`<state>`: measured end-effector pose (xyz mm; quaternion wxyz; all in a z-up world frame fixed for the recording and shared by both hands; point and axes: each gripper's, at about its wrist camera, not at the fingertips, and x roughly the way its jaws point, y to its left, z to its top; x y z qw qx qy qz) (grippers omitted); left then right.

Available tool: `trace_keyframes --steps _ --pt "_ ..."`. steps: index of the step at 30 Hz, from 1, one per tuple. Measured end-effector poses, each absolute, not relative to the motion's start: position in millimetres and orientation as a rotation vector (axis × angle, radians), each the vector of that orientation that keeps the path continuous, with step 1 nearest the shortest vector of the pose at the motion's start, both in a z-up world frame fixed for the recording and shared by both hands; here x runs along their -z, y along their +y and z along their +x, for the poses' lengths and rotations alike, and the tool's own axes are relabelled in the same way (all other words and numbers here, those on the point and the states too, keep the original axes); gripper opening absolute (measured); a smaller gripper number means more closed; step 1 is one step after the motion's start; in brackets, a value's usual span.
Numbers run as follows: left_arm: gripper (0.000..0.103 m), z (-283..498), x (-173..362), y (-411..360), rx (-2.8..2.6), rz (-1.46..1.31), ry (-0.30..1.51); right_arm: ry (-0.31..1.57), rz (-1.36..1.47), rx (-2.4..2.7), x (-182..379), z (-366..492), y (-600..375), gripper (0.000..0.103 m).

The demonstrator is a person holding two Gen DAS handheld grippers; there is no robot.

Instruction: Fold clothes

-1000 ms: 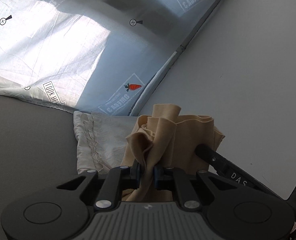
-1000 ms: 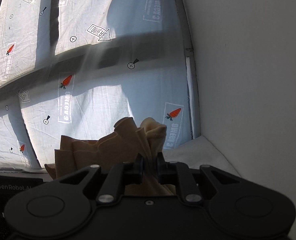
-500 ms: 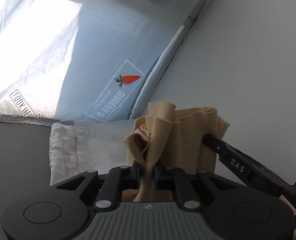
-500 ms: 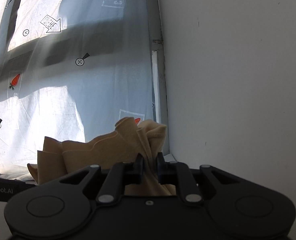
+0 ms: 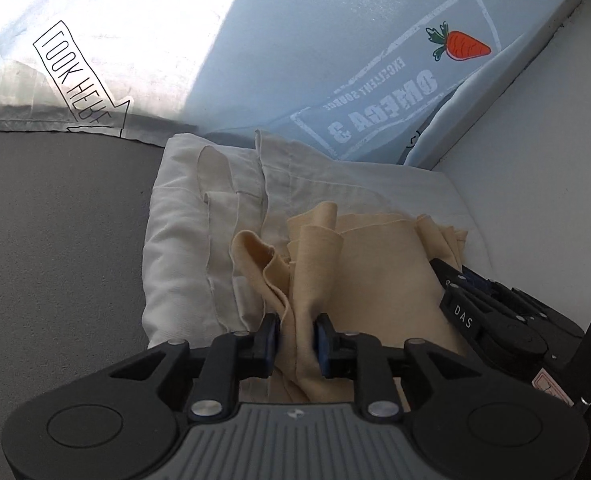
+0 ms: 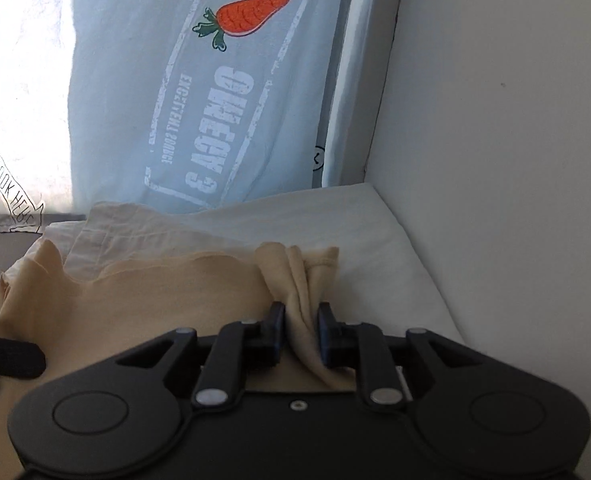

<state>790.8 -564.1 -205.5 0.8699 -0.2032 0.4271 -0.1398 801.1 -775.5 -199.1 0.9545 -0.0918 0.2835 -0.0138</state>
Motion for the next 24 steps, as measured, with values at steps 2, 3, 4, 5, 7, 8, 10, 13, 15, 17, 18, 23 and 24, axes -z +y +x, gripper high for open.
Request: trace_keyframes --steps 2,3,4,5,7,8,10,13,15,17,18,23,24 --pt "0.026 787 204 -558 0.284 -0.462 0.892 0.567 -0.25 0.047 200 797 -767 0.02" --pt "0.028 784 202 -555 0.275 -0.482 0.891 0.561 -0.267 0.053 201 794 -765 0.021" --pt "0.03 781 198 -552 0.264 -0.484 0.887 0.559 -0.285 0.06 201 792 -763 0.022" --pt "0.03 775 189 -549 0.259 -0.463 0.868 0.566 -0.306 0.069 198 792 -761 0.025" --pt "0.031 758 169 -542 0.255 -0.406 0.813 0.571 -0.365 0.095 184 796 -756 0.037" --pt "0.034 745 157 -536 0.254 -0.386 0.775 0.563 -0.389 0.111 174 795 -754 0.05" --pt "0.043 714 131 -523 0.246 -0.339 0.688 0.503 -0.353 0.117 150 773 -752 0.066" --pt "0.056 659 91 -501 0.214 -0.259 0.544 0.422 -0.279 0.106 111 734 -745 0.079" --pt "0.082 606 64 -483 0.152 -0.218 0.437 0.369 -0.231 0.105 86 693 -734 0.096" --pt "0.103 558 43 -468 0.096 -0.195 0.351 0.319 -0.178 0.092 66 654 -723 0.102" --pt "0.103 538 35 -462 0.088 -0.18 0.335 0.297 -0.139 0.055 59 634 -718 0.103" --pt "0.103 448 3 -434 0.053 -0.105 0.335 0.253 -0.052 -0.096 33 549 -682 0.103" --pt "0.103 434 -2 -429 0.026 -0.104 0.329 0.243 -0.051 -0.093 29 534 -672 0.103"
